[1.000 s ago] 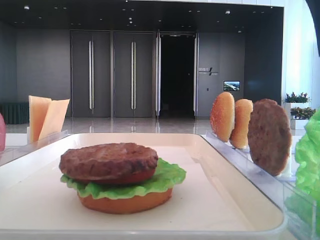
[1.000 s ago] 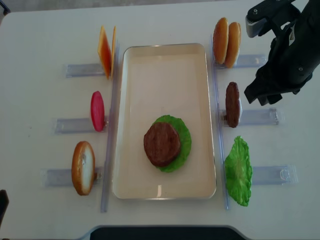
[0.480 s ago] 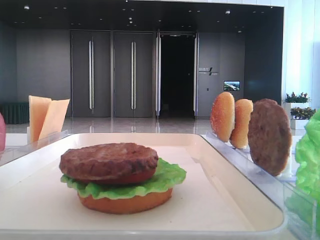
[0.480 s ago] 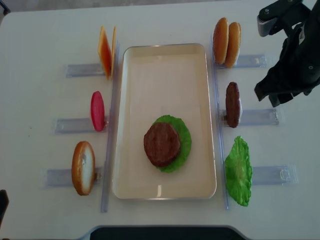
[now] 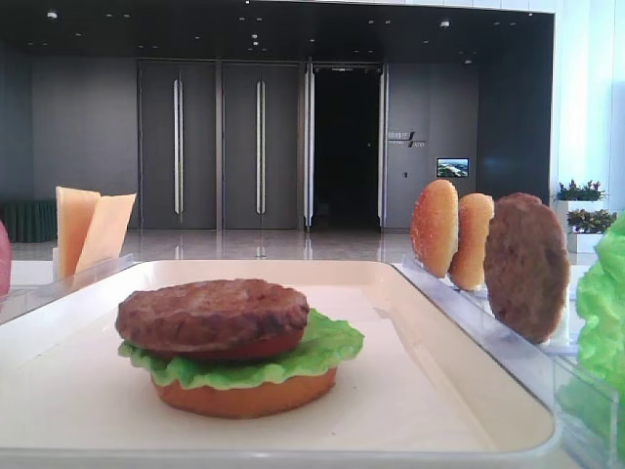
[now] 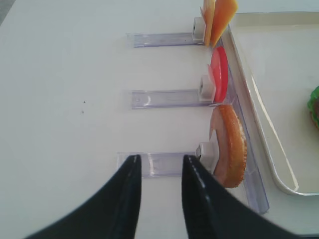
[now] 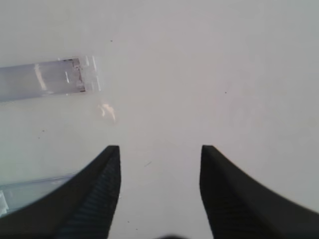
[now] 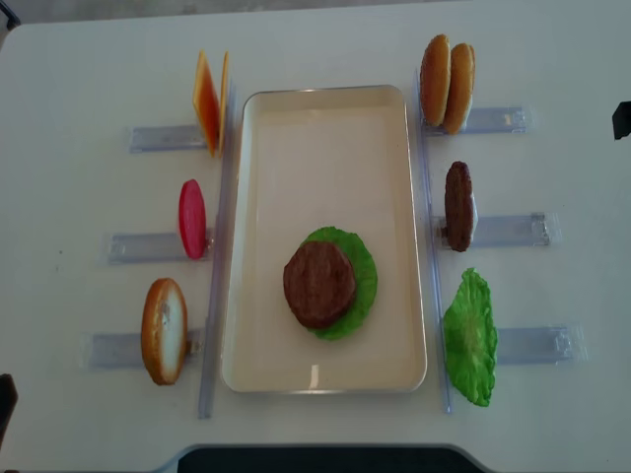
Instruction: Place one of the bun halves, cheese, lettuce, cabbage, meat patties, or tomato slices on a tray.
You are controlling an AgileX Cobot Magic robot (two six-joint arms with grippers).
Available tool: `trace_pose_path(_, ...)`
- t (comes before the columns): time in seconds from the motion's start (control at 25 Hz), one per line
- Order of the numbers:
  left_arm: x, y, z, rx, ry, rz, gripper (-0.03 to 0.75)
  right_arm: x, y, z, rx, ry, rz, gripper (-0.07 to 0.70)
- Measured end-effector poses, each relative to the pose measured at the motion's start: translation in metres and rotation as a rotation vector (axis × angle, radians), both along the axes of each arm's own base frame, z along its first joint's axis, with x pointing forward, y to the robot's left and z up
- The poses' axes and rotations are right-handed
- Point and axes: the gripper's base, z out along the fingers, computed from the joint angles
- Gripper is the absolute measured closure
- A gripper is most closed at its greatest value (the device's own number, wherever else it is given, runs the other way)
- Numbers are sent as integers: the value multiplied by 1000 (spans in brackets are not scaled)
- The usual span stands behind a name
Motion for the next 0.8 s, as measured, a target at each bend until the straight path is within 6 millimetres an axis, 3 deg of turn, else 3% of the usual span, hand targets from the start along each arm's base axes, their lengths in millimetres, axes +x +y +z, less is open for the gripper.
trace_pose_path(0.28,0,0,0,0,0,0,496,-1,1,2,6,-6,-2,256)
trace_pose_path(0.44,0,0,0,0,0,0,495,-12,2,18,9,-69,-4,256)
trace_pose_path(0.6,0,0,0,0,0,0,495,-37,3,48,3,-194,-3,256)
trace_pose_path(0.8,0,0,0,0,0,0,496,-93,6,72,-4,-346,-3,258)
